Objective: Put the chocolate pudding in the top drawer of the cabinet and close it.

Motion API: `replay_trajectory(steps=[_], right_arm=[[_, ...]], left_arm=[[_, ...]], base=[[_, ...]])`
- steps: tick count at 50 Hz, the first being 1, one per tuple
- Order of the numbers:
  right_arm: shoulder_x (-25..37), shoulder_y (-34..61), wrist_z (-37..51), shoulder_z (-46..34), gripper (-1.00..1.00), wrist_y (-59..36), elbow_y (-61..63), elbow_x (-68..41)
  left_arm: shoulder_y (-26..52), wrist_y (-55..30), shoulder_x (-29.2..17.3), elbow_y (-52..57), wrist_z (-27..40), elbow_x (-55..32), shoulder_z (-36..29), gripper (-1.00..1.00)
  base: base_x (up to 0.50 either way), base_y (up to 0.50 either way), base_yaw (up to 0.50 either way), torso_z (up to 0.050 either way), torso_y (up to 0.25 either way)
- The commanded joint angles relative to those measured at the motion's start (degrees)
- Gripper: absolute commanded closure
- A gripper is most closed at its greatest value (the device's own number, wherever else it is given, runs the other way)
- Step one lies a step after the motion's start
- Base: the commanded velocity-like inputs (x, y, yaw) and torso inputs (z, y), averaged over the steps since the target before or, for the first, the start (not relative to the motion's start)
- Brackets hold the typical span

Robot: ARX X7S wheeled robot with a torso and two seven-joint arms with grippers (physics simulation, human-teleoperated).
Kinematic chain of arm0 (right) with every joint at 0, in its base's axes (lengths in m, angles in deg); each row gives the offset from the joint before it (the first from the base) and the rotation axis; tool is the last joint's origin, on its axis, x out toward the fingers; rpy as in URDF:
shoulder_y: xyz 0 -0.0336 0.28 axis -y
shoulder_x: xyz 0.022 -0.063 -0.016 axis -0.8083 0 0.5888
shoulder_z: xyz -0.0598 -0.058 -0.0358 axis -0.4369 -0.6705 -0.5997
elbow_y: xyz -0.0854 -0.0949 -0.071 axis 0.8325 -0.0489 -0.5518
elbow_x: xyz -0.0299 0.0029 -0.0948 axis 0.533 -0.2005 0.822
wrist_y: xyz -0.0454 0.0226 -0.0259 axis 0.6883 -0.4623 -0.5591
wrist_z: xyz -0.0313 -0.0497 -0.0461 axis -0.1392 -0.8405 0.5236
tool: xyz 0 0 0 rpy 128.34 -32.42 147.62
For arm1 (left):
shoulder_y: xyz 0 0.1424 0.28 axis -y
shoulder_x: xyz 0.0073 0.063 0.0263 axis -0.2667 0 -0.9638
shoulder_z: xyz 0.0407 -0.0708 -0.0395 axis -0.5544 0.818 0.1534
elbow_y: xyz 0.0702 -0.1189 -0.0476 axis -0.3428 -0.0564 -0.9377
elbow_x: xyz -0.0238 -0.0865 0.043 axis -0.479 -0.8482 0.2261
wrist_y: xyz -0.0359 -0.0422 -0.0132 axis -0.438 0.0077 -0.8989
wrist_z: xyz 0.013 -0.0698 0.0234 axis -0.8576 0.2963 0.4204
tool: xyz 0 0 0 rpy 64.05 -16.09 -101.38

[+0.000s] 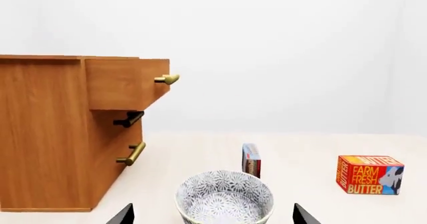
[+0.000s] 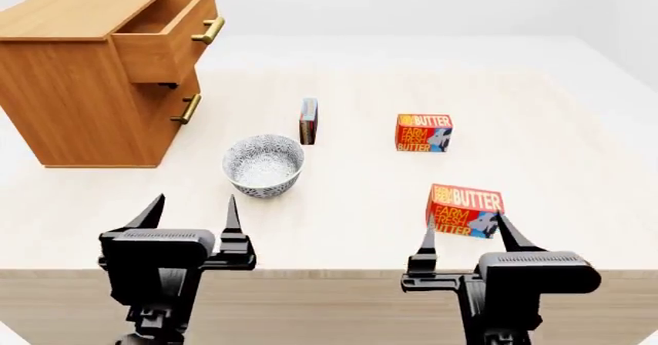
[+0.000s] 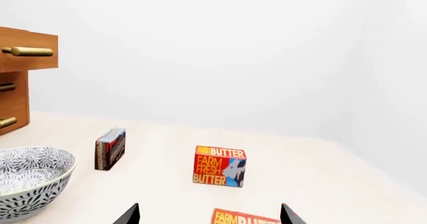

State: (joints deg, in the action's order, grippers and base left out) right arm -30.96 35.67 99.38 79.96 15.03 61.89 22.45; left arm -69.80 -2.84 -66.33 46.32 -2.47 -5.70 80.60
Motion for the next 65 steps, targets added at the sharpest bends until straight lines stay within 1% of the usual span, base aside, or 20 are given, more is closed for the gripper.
replay_trajectory(steps=[1, 6, 11, 16, 27, 29, 34, 41, 43, 45, 46, 48, 51, 53, 56, 59, 65], right_arm=[[3.2, 4.3, 0.1, 1.3, -1.0, -16.8, 13.6, 0.1], [4.1, 7.4, -0.5, 2.5, -1.0, -24.7, 18.0, -1.2], [4.4, 12.1, -1.3, 4.9, -1.0, -34.6, 22.2, -3.6], [4.9, 16.4, -1.1, 6.2, -1.0, -42.8, 24.7, -4.6], [6.8, 24.6, -0.3, 5.6, -1.0, -54.2, 27.2, -4.5], [7.8, 26.5, 0.1, 4.4, -1.0, -56.6, 27.9, -4.2], [9.1, 32.7, 0.0, 3.1, -1.0, -63.9, 30.3, -4.6], [9.3, 41.9, -2.4, 4.8, -1.0, -72.4, 32.2, -6.7], [10.1, 44.1, -2.0, 5.1, -1.0, -73.3, 31.8, -8.1], [11.4, 45.6, 0.4, 6.0, -1.0, -73.4, 31.1, -12.6], [12.4, 46.6, 3.0, 6.7, -1.0, -73.4, 30.5, -16.6], [14.9, 48.8, 11.0, 8.6, -1.0, -73.4, 29.0, -28.1], [18.9, 53.6, 25.6, 11.1, -1.0, -73.3, 25.3, -48.7], [20.3, 55.8, 31.3, 11.3, -1.0, -73.2, 23.6, -56.3], [21.6, 57.9, 34.5, 11.7, -1.0, -72.9, 22.7, -61.9], [22.4, 59.5, 35.5, 12.5, -1.0, -72.3, 22.5, -65.0], [23.4, 60.5, 37.0, 12.0, -1.0, -71.2, 22.2, -67.7]], left_arm=[[5.1, -9.8, -2.8, 7.7, 0.7, -3.1, 1.0, -1.0], [7.6, -14.2, -3.8, 10.2, 0.9, -4.7, 1.3, -1.0], [11.2, -19.4, -4.9, 12.8, 1.4, -6.1, 1.3, -1.0], [14.7, -23.5, -5.3, 13.5, 2.0, -7.3, 1.5, -1.0], [22.4, -31.9, -5.8, 14.2, 3.0, -10.7, 2.8, -1.0], [24.1, -34.0, -6.2, 14.7, 3.1, -11.6, 3.1, -1.0], [30.8, -40.5, -6.5, 15.0, 3.8, -14.1, 4.6, -1.0], [42.6, -49.7, -6.3, 14.2, 5.2, -17.4, 6.4, -1.0], [45.4, -51.4, -6.6, 13.8, 5.5, -17.8, 6.4, -1.0], [47.5, -52.5, -6.8, 13.2, 5.6, -18.0, 6.3, -1.0], [48.6, -53.0, -6.8, 12.8, 5.6, -18.1, 6.3, -1.0], [50.6, -53.9, -6.8, 11.9, 5.9, -18.2, 6.4, -1.0], [54.0, -55.0, -6.8, 10.1, 6.1, -18.2, 6.5, -1.0], [55.7, -55.1, -7.0, 8.8, 6.2, -18.0, 6.2, -1.0], [58.1, -54.9, -7.6, 7.3, 6.1, -17.4, 5.3, -1.0], [59.9, -55.1, -8.0, 6.5, 6.1, -17.2, 5.0, -1.0], [61.5, -55.5, -8.5, 6.4, 6.1, -17.3, 4.9, -1.0]], base=[[0.0, 0.0, 0.0, 0.05, 0.0], [0.0, 0.0, 0.0, 0.05, 0.0], [0.0, 0.0, 0.0, 0.05, 0.0], [0.0, 0.0, 0.0, 0.05, 0.0], [0.0, 0.0, 0.0, 0.05, 0.0], [0.0, 0.0, 0.0, 0.05, 0.0], [0.0, 0.0, 0.0, 0.05, 0.0], [0.0, 0.0, 0.0, 0.05, 0.0], [0.0, 0.0, 0.0, 0.05, 0.0], [0.0, 0.0, 0.0, 0.05, 0.0], [0.0, 0.0, 0.0, 0.05, 0.0], [0.0, 0.0, 0.0, 0.05, 0.0], [0.0, 0.0, 0.0, 0.05, 0.0], [0.0, 0.0, 0.0, 0.05, 0.0], [0.05, 0.0, 0.0, 0.05, 0.0], [0.39, 0.0, 0.0, 0.05, 0.0], [0.5, 0.0, 0.0, 0.05, 0.0]])
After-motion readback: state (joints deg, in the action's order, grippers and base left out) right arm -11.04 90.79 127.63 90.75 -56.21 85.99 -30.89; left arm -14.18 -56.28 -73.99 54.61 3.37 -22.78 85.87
